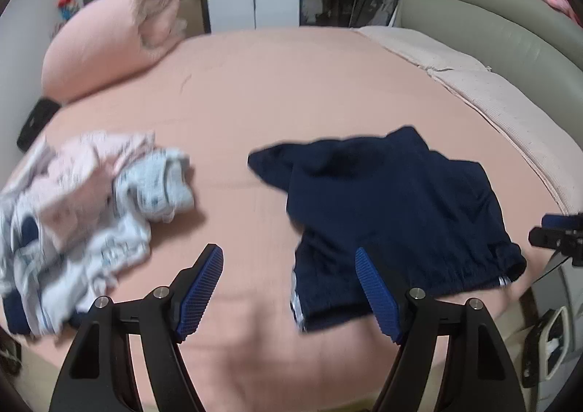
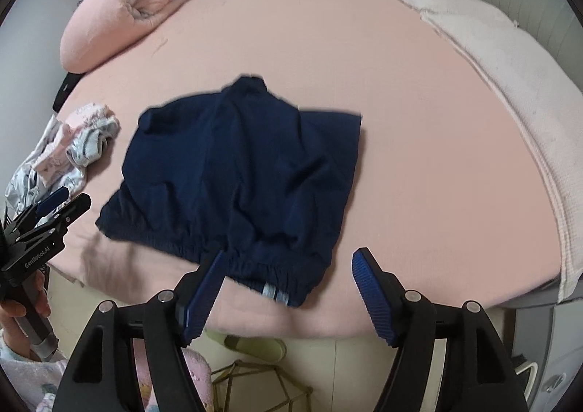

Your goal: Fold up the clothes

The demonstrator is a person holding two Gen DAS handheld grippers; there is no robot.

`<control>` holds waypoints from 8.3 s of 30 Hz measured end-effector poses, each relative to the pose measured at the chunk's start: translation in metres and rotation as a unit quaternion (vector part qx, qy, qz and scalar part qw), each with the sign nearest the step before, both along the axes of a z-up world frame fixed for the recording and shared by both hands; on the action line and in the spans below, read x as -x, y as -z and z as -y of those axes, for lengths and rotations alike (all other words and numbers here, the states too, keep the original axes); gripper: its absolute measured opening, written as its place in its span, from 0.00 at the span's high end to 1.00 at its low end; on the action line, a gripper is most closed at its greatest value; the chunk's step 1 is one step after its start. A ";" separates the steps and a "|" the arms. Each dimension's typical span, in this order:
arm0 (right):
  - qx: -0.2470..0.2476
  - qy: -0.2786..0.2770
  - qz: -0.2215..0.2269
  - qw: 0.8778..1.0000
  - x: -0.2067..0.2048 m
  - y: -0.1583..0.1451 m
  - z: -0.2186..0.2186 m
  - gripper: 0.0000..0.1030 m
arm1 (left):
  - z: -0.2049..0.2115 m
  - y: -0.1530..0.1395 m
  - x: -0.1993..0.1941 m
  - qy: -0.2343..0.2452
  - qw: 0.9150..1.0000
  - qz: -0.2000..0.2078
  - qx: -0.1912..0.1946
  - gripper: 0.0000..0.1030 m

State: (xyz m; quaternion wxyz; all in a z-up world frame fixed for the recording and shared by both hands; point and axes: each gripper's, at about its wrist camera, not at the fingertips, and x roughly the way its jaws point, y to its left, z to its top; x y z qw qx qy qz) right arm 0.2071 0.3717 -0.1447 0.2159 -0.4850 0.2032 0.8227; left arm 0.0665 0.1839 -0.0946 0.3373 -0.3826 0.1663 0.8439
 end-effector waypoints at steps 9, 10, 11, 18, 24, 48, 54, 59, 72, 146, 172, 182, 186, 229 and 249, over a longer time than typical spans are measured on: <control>-0.008 0.031 -0.003 0.999 -0.004 -0.007 -0.053 0.29 | -0.011 -0.026 0.021 0.007 1.000 -0.028 -0.005 0.27; -0.009 0.035 -0.004 0.999 -0.003 -0.007 -0.058 0.29 | -0.015 -0.024 0.028 0.006 1.000 -0.031 0.001 0.26; -0.010 0.038 -0.006 0.999 0.000 -0.006 -0.066 0.29 | -0.018 -0.022 0.035 0.005 0.999 -0.034 0.007 0.25; 0.165 0.107 -0.058 0.979 0.007 0.031 -0.137 0.29 | -0.044 -0.004 0.087 -0.003 0.999 -0.020 0.027 0.24; 0.232 0.148 -0.076 0.958 0.011 0.053 -0.163 0.29 | -0.064 0.017 0.125 -0.022 0.999 0.041 0.023 0.24; 0.435 0.191 -0.154 0.866 0.035 0.101 -0.168 0.29 | -0.090 0.063 0.150 -0.056 0.976 0.213 0.005 0.24; 0.490 0.189 -0.174 0.833 0.054 0.118 -0.172 0.31 | -0.091 0.062 0.148 -0.060 0.963 0.263 -0.013 0.24; 0.551 0.211 -0.200 0.782 0.055 0.137 -0.176 0.45 | -0.072 0.062 0.160 -0.103 0.932 0.343 -0.057 0.24; 0.533 0.240 -0.177 0.792 0.053 0.146 -0.174 0.78 | -0.053 0.077 0.176 -0.176 0.889 0.405 -0.121 0.24; 0.059 0.068 -0.079 0.993 0.092 0.015 -0.167 0.42 | -0.049 0.046 0.165 -0.045 0.998 0.033 0.004 0.14; 0.043 0.029 -0.101 0.993 0.007 0.012 -0.099 0.34 | -0.009 0.037 0.044 0.065 0.993 -0.097 0.013 0.01; 0.016 0.016 -0.079 0.997 -0.011 0.015 -0.078 0.34 | 0.008 0.044 0.031 0.070 0.995 -0.073 0.011 0.02; -0.016 -0.001 -0.059 0.998 -0.010 0.019 -0.070 0.34 | 0.011 0.049 0.020 0.085 0.994 -0.071 0.016 0.02; -0.293 -0.083 0.056 0.951 0.064 0.073 0.020 0.91 | -0.053 0.094 0.018 -0.017 0.995 -0.064 0.077 0.18; -0.188 -0.062 -0.005 0.980 0.046 0.053 -0.003 0.91 | -0.075 0.090 -0.022 0.073 0.984 -0.111 0.116 0.90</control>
